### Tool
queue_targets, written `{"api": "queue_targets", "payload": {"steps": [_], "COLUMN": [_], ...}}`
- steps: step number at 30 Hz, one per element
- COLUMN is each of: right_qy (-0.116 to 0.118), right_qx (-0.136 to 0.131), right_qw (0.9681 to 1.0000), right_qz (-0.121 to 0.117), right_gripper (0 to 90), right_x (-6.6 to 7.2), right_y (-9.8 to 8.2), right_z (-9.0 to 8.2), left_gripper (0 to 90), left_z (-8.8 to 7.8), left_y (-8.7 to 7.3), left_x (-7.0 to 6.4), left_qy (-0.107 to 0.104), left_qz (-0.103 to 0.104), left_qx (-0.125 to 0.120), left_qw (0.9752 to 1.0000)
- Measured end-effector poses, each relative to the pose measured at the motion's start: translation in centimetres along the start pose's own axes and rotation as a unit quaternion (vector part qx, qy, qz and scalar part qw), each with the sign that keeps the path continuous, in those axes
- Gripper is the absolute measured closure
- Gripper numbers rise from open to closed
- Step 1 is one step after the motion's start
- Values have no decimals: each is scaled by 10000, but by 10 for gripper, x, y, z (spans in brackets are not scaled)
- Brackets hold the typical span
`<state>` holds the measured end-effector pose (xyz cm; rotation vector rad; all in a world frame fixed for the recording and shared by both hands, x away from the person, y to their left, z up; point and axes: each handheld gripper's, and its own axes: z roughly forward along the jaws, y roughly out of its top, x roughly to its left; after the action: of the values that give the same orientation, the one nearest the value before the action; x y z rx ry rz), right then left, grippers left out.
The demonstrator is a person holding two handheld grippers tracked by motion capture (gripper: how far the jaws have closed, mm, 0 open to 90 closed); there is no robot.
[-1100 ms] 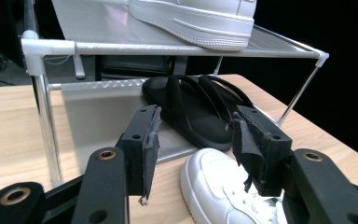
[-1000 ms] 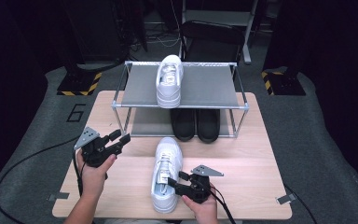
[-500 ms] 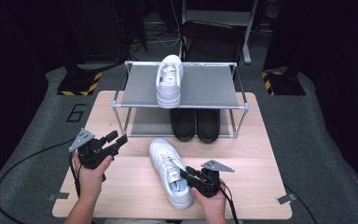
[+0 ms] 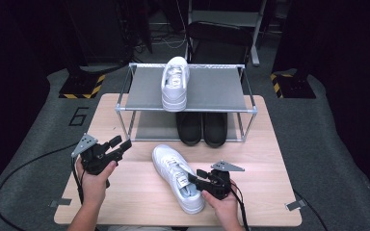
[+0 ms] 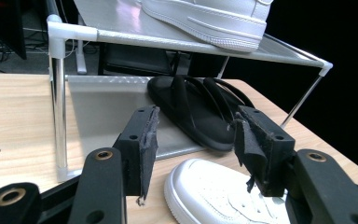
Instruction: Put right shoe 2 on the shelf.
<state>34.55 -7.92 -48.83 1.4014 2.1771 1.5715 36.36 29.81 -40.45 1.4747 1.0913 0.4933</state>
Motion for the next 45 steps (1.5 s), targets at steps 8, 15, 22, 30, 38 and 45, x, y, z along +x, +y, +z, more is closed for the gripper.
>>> {"api": "queue_targets", "payload": {"steps": [8,15,22,30,38,45], "right_qy": [-57,107,-28,-270,-297,-323], "right_qx": [221,295,153,-106,-220,-287], "right_qw": [9993,9992,9997,9993,9992,9990], "right_qz": [-293,-258,-172,-219,-149,-121], "right_gripper": [543,596,696,775,796,807], "right_x": [0,-3,-2,5,6,9], "right_y": [1,-1,-4,-8,-10,-11], "right_z": [4,6,4,0,0,-1], "left_gripper": [487,487,487,487,487,488], "left_z": [-1,-2,-2,-2,-5,-6], "left_y": [-1,-2,-2,-2,-3,-5], "left_x": [5,6,7,9,12,13], "left_qy": [40,72,75,108,149,155], "left_qz": [-46,-55,-82,-64,-137,-140], "left_qx": [-14,-37,-44,-11,-41,-31], "left_qw": [10000,10000,9999,9999,9998,9998]}}
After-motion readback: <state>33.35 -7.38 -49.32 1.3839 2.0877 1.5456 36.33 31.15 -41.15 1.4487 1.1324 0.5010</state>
